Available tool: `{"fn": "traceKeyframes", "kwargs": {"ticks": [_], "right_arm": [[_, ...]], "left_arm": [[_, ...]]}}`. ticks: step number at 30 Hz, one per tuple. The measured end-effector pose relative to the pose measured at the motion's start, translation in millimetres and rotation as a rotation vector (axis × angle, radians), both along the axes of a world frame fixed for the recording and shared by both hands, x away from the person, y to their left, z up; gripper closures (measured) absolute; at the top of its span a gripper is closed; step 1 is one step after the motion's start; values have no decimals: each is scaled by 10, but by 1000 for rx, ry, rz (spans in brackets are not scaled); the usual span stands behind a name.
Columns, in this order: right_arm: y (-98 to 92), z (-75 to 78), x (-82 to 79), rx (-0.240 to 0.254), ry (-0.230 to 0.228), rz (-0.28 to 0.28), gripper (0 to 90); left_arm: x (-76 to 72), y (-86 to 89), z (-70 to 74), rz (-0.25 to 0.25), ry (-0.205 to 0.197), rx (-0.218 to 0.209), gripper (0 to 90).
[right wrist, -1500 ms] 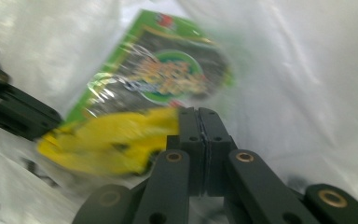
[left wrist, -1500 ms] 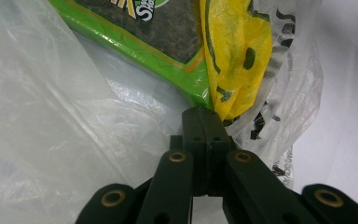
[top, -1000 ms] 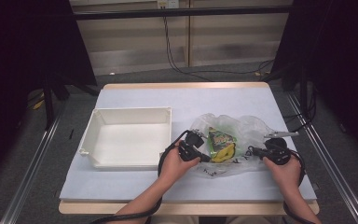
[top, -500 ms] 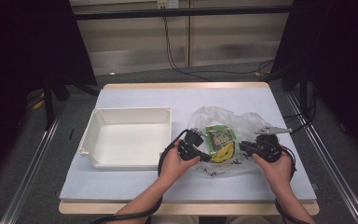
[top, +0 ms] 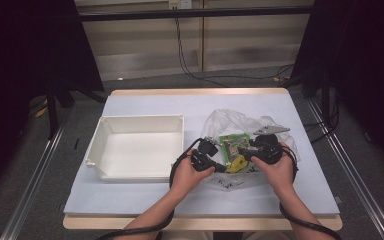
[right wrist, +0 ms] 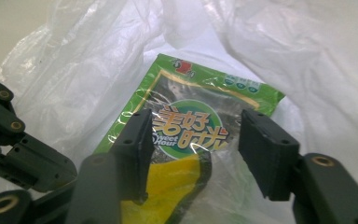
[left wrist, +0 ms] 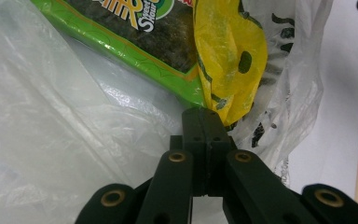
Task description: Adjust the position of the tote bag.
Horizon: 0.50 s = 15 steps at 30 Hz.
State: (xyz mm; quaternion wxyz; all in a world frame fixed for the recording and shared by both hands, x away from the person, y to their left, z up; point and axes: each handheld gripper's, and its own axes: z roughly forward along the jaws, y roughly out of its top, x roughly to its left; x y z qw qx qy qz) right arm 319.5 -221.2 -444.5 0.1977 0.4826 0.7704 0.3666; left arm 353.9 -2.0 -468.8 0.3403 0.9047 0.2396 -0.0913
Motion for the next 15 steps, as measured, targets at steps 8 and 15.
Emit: {"fn": "traceKeyframes", "kwargs": {"ticks": [8,15], "right_arm": [[-152,-158,11,-46,53,-69,388],[-274,-265,-15,71,121,-73,626]], "left_arm": [[-9,1,-13,12,9,6,900],[-11,-10,-28,8,9,0,900]]}}
